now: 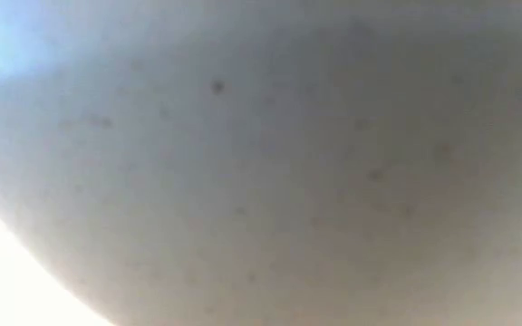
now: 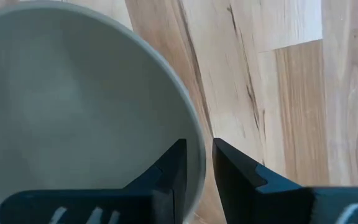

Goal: Nest bowls inside each other
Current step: Stack the gray bowl on top of the white bowl

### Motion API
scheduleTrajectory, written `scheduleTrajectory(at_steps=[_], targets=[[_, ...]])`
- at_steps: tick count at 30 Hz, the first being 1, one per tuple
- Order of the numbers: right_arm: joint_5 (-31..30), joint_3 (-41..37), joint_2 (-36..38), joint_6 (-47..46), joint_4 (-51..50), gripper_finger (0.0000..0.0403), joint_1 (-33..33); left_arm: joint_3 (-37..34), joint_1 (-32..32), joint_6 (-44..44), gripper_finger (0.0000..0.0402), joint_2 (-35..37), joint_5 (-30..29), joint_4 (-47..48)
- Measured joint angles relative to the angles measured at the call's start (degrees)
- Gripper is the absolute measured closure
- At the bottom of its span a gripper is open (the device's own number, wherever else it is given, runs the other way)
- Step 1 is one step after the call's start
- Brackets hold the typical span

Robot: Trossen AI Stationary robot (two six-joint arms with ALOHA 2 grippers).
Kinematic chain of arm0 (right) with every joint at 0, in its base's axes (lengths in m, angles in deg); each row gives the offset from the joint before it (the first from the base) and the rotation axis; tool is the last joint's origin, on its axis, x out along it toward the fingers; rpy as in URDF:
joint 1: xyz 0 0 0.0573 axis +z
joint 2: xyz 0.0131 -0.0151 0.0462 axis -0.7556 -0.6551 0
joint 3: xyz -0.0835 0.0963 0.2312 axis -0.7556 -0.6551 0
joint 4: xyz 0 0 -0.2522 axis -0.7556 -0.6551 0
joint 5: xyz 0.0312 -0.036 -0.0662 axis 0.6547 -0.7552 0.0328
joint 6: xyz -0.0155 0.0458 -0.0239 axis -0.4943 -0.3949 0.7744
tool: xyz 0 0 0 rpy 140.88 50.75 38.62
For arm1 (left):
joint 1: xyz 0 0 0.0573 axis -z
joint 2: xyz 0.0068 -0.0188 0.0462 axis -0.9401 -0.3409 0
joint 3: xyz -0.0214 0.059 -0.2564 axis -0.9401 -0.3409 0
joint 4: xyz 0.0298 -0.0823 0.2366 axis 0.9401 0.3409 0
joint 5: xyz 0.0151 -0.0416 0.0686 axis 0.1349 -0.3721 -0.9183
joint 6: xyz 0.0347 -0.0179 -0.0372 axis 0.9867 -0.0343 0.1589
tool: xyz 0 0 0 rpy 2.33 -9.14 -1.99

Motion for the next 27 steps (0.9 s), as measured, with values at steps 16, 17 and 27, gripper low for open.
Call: scheduleTrajectory(at_steps=[16,17,27], targets=[[0.6,-2.5,0.0,-1.3,3.2,0.0359,0.0,0.0,0.0,0.0,0.0218,0.0,0.0,0.0],[0.9,-2.9,0.0,-1.6,3.6,0.0371,0.0,0.0,0.0,0.0,0.0218,0.0,0.0,0.0],[1.5,-4.0,0.0,-2.5,6.4,0.0401,0.0,0.0,0.0,0.0,0.0217,0.0,0.0,0.0]])
